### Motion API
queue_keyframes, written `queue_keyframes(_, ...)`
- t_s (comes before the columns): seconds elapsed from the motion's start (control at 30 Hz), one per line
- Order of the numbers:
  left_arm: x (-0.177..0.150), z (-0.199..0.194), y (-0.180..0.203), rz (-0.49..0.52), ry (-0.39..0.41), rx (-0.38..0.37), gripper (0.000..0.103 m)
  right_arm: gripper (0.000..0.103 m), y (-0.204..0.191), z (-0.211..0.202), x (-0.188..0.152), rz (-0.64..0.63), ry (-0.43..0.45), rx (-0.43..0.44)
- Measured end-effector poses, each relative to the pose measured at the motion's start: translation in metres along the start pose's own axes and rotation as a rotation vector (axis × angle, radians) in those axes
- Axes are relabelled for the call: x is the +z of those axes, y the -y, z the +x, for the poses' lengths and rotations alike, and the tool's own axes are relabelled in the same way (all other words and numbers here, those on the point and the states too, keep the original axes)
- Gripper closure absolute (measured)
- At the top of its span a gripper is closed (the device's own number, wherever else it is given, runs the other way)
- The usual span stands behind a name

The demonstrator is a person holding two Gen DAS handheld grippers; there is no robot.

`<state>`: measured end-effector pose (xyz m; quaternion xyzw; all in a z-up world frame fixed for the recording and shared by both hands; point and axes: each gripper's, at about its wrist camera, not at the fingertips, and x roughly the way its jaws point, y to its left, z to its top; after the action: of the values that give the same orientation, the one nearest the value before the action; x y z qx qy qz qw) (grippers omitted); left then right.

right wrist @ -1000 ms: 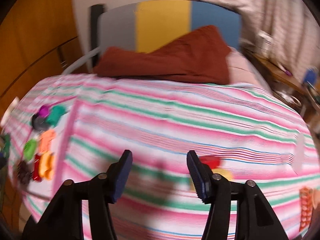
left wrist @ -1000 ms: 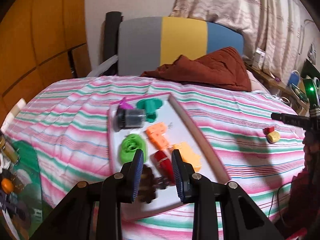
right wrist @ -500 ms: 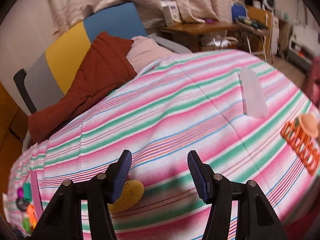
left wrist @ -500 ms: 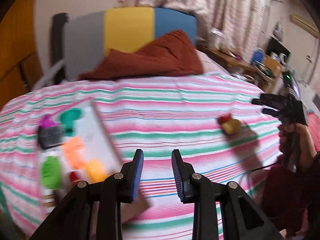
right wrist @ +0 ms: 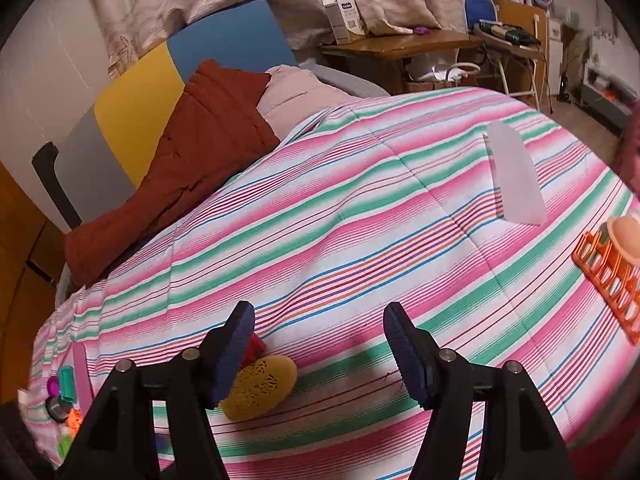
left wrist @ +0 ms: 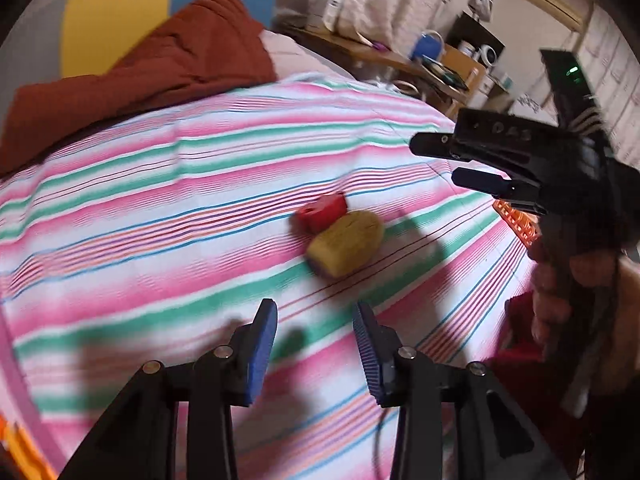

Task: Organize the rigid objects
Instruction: 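Move the right gripper back to the red puzzle piece while the left approaches the yellow egg, then grasp the yellow textured egg with the left gripper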

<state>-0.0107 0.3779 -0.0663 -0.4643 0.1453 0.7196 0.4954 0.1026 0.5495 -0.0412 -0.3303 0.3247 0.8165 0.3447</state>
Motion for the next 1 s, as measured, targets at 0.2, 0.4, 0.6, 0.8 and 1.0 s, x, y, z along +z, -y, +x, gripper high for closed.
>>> queue_keyframes(0.2,0.018,0.032,0.011,0.063,-0.037,-0.012,0.052,0.035,0.008,-0.001,0.002,0.045,-0.003,0.021)
queue_keyframes(0.4,0.033,0.054,0.013,0.081,-0.063,-0.032,0.043,0.034,0.011,0.002,0.003,0.075,-0.024,0.047)
queue_keyframes(0.6,0.035,0.062,0.020,0.076,-0.063,-0.024,0.047,0.031,0.012,0.005,0.003,0.090,-0.033,0.048)
queue_keyframes(0.8,0.011,0.045,0.015,0.093,-0.053,-0.035,0.060,0.031,0.007,0.008,0.000,0.047,-0.042,0.025)
queue_keyframes(1.0,-0.033,0.008,0.002,0.104,-0.029,-0.014,0.060,0.031,0.007,0.013,-0.003,0.036,-0.067,0.007)
